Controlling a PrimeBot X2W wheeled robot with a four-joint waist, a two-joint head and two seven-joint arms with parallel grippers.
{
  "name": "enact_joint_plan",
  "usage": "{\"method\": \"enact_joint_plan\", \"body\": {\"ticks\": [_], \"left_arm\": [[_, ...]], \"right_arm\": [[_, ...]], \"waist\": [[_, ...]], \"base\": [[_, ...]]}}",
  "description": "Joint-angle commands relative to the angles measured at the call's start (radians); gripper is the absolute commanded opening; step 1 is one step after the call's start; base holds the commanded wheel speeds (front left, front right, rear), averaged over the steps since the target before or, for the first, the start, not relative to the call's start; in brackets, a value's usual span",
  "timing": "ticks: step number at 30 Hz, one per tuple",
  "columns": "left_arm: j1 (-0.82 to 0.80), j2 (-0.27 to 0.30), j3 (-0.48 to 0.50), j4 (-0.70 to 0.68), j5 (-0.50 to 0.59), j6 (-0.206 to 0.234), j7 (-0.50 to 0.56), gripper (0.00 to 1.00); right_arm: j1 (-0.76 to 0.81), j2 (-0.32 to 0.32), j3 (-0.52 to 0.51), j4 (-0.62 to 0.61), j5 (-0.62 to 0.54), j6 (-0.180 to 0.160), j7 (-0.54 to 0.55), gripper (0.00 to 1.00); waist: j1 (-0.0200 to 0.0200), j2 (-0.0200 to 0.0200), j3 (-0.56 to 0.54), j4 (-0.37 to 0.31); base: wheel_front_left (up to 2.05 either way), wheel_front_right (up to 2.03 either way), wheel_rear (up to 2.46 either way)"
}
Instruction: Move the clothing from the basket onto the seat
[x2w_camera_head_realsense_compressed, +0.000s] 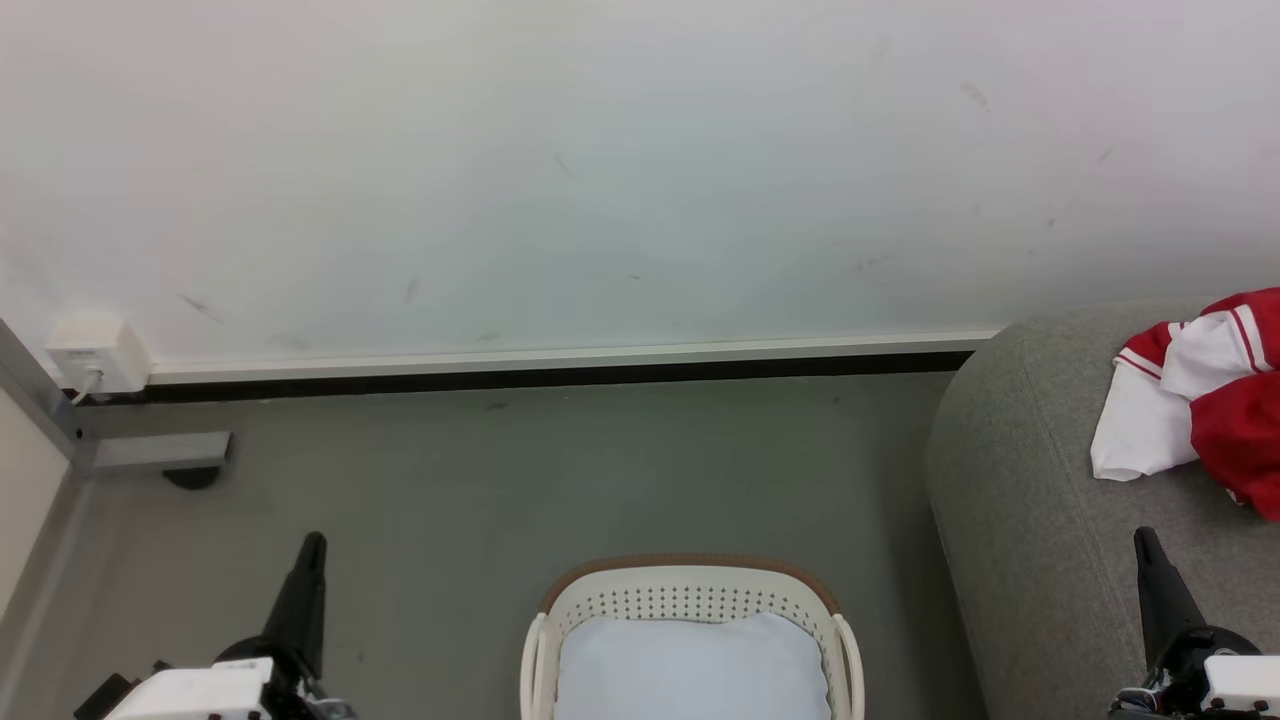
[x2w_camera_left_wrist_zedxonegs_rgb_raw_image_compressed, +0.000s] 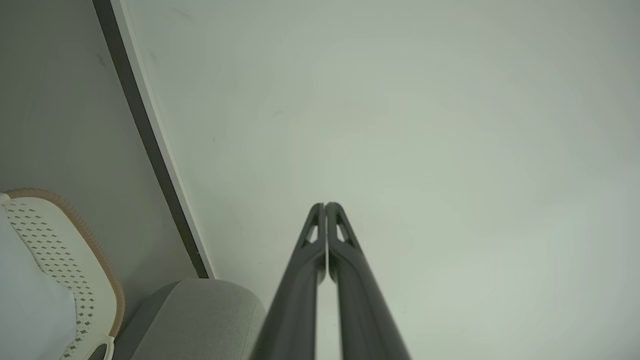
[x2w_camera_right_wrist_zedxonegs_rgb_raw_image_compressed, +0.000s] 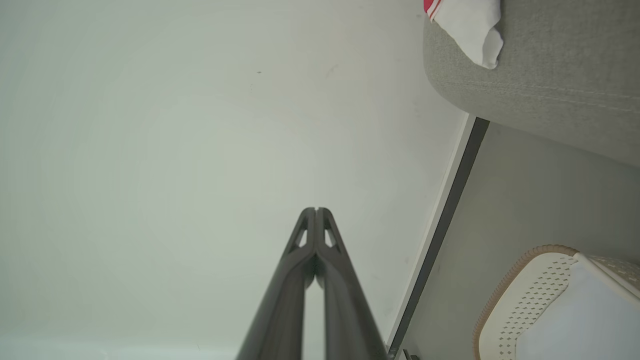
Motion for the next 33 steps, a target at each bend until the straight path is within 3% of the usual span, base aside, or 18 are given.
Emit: {"method": "enact_joint_plan", "body": {"ticks": [1, 33], "left_arm": [[-0.006, 0.006, 0.003, -0.002, -0.014, -0.004, 0.005, 0.00], [-0.006, 0.006, 0.003, -0.002, -0.014, -0.004, 0.005, 0.00]], "right_arm": [[-0.005, -0.007, -0.004, -0.006, 0.001, -0.002, 0.005, 0.00], [-0.005, -0.007, -0.004, -0.006, 0.001, -0.002, 0.005, 0.00]], "waist": [[0.0000, 0.0000, 0.000, 0.000], [0.0000, 0.0000, 0.000, 0.000]], "base": [[0.00, 0.00, 0.00], [0.00, 0.00, 0.00]]}}
